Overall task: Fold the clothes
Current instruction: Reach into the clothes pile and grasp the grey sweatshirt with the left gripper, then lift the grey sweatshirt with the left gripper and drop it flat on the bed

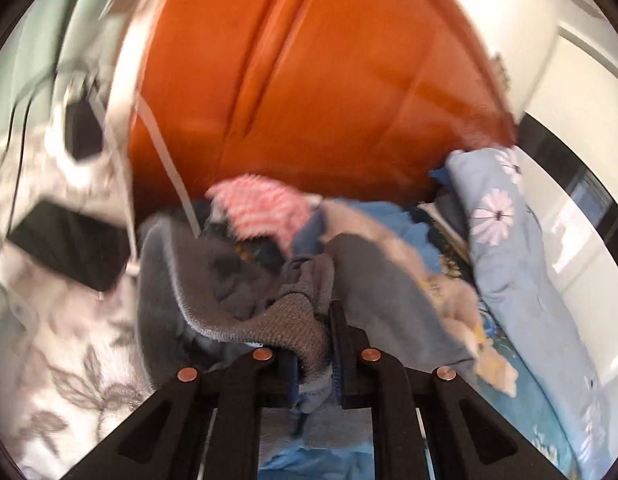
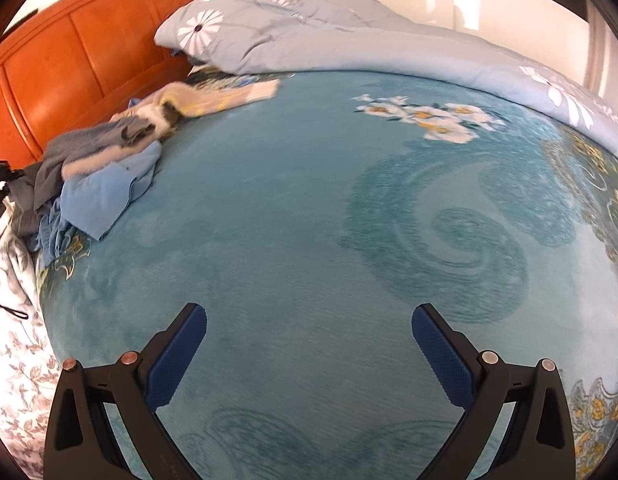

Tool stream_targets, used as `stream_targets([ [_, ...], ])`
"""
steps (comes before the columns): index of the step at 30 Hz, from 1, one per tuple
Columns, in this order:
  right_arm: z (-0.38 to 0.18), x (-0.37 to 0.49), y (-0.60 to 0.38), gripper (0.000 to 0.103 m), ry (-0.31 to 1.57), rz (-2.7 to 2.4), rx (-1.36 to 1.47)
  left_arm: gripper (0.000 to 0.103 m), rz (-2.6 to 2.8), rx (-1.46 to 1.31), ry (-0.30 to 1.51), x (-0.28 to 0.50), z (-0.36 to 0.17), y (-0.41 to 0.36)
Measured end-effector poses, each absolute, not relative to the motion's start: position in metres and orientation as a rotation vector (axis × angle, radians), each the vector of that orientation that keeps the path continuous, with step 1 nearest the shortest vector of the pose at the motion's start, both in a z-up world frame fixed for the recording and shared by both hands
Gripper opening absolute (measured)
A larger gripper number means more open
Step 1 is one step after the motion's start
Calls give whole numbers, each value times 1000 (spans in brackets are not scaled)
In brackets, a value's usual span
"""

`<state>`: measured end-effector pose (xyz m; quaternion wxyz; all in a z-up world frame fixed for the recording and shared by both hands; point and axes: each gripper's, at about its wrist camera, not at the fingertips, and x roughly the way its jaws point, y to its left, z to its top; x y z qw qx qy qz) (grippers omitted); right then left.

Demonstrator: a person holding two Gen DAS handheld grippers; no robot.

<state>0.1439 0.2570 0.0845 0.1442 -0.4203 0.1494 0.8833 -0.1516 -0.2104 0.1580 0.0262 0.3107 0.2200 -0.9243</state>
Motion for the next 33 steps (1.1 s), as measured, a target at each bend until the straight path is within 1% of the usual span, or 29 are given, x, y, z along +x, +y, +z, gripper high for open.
stream_targets([
  [3, 90, 176, 260, 103, 474, 2555, -1172, 11, -2961, 853, 594, -137, 206, -180],
  [7, 95, 193, 269, 103, 506, 2557, -1126, 11, -3132, 703, 464, -119, 278, -128],
  [10, 97, 187, 276, 103, 528, 2566, -1085, 11, -3257, 597, 356, -101, 330, -81],
  [13, 106, 198, 285, 103, 559, 2574, -1014, 11, -3388, 464, 217, -77, 387, -20],
  [14, 109, 204, 289, 103, 572, 2576, -985, 11, -3437, 434, 195, -67, 406, 0],
  [19, 129, 253, 315, 103, 641, 2563, -855, 11, -3724, 271, 167, -4, 504, 104],
  [24, 152, 298, 349, 103, 669, 2524, -728, 12, -4025, 92, 304, 73, 578, 176],
  [26, 163, 320, 358, 103, 654, 2495, -671, 12, -4092, 60, 325, 92, 590, 194],
  [28, 171, 339, 366, 103, 656, 2473, -625, 12, -4134, 145, 319, 97, 589, 218],
  [30, 176, 365, 372, 103, 664, 2441, -587, 12, -4172, 383, 283, 89, 570, 249],
  [33, 178, 396, 377, 103, 665, 2393, -569, 12, -4138, 860, 185, 66, 513, 299],
])
